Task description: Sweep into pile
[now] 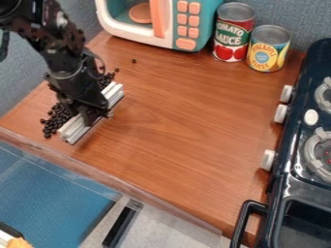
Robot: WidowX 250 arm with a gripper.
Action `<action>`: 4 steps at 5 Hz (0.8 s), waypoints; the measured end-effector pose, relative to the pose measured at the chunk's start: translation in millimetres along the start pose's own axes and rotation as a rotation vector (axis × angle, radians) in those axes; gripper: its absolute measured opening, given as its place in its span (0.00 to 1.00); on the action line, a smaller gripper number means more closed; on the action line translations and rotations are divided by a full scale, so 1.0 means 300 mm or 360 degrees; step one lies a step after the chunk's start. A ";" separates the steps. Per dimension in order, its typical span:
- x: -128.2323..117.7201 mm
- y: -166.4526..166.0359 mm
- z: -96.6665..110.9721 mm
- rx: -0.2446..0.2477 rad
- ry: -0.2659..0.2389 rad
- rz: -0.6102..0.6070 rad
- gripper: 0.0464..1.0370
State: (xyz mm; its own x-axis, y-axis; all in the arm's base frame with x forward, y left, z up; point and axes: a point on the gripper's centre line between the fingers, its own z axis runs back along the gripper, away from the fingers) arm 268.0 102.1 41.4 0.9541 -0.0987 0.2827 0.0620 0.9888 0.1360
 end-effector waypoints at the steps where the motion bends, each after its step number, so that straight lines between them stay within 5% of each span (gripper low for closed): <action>1: 0.058 -0.076 0.033 -0.0056 -0.0011 -0.0022 0.31; 2: 0.128 -0.166 0.018 0.0002 0.0001 -0.0023 0.31; 4: 0.279 -0.272 -0.120 0.0306 0.0192 0.0366 0.31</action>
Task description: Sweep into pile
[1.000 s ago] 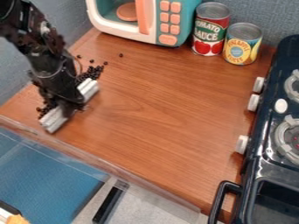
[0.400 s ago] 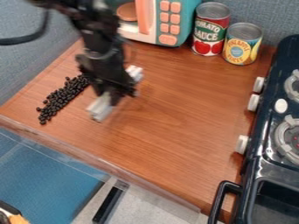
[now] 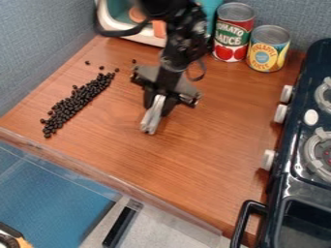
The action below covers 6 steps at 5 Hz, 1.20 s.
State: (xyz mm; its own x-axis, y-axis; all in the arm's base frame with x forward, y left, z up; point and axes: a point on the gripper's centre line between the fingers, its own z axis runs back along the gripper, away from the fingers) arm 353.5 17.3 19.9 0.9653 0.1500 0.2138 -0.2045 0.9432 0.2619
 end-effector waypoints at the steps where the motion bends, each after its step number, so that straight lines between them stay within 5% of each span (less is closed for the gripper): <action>1: 0.087 -0.038 -0.012 -0.0036 0.0105 0.0228 0.31; 3: 0.233 0.018 -0.049 -0.0193 0.0236 0.0616 0.31; 6: 0.266 0.152 -0.097 -0.0275 0.0184 0.1058 0.31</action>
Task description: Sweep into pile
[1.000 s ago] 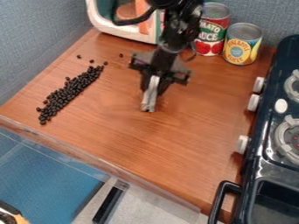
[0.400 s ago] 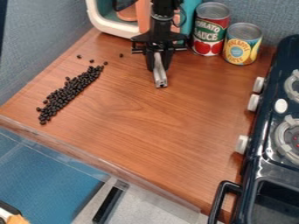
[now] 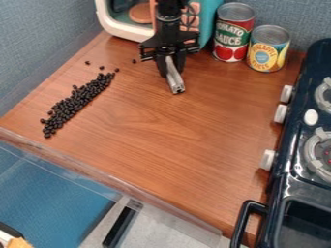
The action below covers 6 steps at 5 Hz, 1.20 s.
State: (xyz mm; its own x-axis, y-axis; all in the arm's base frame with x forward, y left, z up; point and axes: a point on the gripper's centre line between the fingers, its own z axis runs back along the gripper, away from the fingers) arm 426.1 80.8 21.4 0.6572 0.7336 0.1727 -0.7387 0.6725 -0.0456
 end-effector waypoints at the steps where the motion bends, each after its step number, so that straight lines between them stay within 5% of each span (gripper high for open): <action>1: 0.017 0.087 0.006 -0.0007 0.0012 0.0196 0.31; 6: -0.055 0.327 0.060 -0.0057 0.0159 0.0517 0.31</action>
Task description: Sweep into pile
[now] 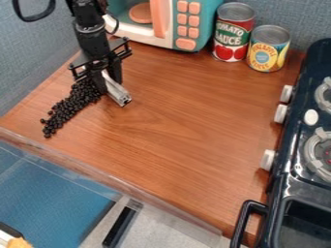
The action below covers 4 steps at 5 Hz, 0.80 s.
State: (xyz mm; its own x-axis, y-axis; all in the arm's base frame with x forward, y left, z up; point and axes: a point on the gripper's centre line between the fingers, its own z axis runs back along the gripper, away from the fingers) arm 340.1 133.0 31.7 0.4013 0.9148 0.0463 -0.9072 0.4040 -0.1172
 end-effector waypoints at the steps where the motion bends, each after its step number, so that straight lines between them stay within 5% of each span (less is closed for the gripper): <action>1: -0.006 -0.007 0.041 -0.0052 -0.0057 -0.0065 0.31; 3: -0.132 -0.103 0.089 -0.0149 -0.0177 -0.0420 0.31; 4: -0.224 -0.129 0.052 -0.0114 -0.0242 -0.0738 0.31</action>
State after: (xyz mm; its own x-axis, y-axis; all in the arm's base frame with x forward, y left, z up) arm 346.3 55.9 48.7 0.7330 0.6313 0.2533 -0.6244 0.7722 -0.1178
